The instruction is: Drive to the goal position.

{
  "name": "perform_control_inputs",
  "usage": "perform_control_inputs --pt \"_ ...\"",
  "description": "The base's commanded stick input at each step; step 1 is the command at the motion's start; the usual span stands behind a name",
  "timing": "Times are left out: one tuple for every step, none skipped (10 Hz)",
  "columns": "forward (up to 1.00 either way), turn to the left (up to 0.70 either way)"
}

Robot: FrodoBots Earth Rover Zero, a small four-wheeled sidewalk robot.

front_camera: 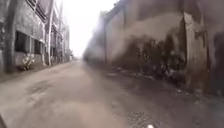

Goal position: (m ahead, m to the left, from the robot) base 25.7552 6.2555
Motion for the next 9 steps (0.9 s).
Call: perform_control_inputs --pt "0.50 0.00" --pt "0.50 0.00" --pt "0.50 0.00" --pt "0.50 0.00" --pt "0.50 0.00" --pt "0.50 0.00" --pt "0.50 0.00" --pt "0.50 0.00" --pt "0.50 0.00"
